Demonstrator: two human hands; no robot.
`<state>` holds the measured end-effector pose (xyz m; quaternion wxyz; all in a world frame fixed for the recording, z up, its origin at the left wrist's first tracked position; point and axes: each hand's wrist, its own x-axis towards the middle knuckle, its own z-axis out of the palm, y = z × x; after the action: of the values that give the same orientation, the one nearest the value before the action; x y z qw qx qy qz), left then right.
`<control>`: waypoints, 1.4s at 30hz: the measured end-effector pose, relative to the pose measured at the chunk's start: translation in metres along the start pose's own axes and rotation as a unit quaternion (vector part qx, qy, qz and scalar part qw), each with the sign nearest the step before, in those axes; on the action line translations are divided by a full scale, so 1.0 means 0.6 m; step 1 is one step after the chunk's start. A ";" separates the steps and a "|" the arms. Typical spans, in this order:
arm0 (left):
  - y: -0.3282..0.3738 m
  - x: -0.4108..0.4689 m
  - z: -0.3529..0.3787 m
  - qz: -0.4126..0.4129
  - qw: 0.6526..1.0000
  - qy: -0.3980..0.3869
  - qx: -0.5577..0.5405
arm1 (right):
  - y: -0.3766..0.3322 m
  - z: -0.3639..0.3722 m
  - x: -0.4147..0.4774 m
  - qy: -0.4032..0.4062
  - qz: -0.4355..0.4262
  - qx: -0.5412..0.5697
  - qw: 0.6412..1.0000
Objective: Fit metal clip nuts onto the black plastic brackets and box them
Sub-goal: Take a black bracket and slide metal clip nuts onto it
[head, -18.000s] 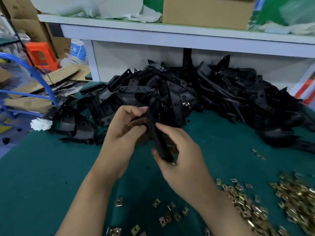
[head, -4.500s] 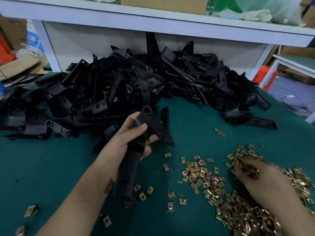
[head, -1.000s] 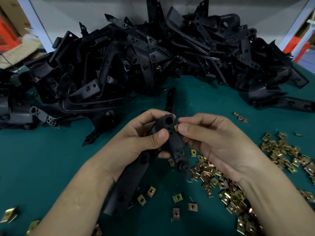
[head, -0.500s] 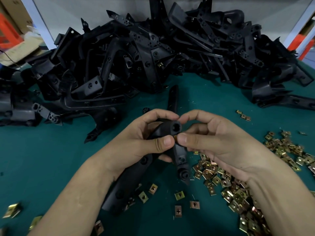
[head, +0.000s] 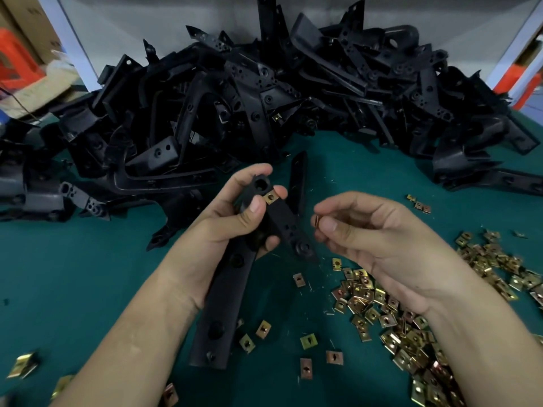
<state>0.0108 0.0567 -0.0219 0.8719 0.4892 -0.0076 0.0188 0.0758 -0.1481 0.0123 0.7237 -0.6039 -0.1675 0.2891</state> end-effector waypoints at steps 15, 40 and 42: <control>-0.004 -0.003 0.001 0.006 0.999 -0.038 -0.006 | -0.004 0.011 -0.003 -0.027 0.018 0.005 0.999; -0.006 -0.003 -0.001 0.030 0.999 -0.038 0.007 | 0.001 0.033 -0.005 0.004 0.030 0.053 0.998; -0.006 -0.001 -0.001 0.041 0.998 -0.016 0.044 | 0.001 0.032 -0.004 0.010 0.028 0.050 0.998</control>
<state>0.0103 0.0552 -0.0251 0.8480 0.5262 -0.0409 0.0472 0.0623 -0.1346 0.0159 0.7467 -0.5740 -0.1284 0.3108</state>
